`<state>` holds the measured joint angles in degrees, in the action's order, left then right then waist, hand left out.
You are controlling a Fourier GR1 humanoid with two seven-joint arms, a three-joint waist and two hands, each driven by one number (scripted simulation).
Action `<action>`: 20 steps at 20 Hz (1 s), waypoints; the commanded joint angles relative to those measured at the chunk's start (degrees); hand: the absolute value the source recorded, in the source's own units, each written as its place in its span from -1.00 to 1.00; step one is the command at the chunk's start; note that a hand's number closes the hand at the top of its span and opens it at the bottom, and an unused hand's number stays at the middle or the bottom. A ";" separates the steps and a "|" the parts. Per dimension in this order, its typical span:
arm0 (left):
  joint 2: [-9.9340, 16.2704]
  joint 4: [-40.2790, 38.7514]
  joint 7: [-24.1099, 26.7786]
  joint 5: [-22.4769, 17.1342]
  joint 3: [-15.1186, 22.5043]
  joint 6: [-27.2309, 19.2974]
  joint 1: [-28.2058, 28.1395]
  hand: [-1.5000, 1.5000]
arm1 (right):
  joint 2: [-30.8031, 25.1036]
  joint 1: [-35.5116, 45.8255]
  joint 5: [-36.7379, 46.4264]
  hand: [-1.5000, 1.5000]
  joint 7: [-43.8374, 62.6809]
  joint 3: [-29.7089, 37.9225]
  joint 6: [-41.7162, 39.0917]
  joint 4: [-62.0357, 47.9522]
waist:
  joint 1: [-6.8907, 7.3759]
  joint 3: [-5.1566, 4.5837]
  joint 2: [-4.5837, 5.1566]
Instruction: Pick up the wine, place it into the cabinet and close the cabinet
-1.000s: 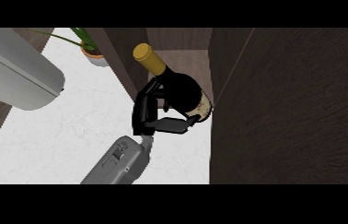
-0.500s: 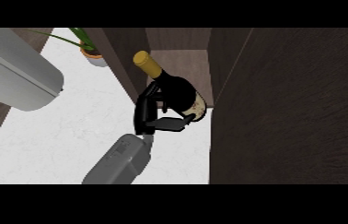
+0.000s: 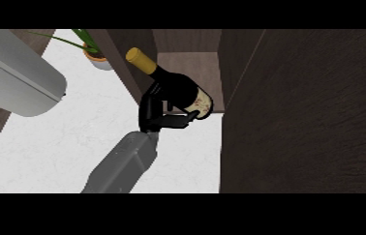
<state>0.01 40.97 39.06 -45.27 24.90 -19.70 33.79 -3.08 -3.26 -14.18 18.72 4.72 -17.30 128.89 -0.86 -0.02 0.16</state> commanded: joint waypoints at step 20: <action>-0.01 -20.14 1.58 -15.07 2.61 5.51 17.59 1.00 | 0.25 -0.53 0.31 -1.00 -3.28 -0.77 -2.22 -2.17 | -1.69 -0.02 0.45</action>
<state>0.00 23.43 40.98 -58.31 26.56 -14.33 49.95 -3.15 -4.12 -14.69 16.70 4.49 -19.15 127.66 -2.12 -0.04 0.50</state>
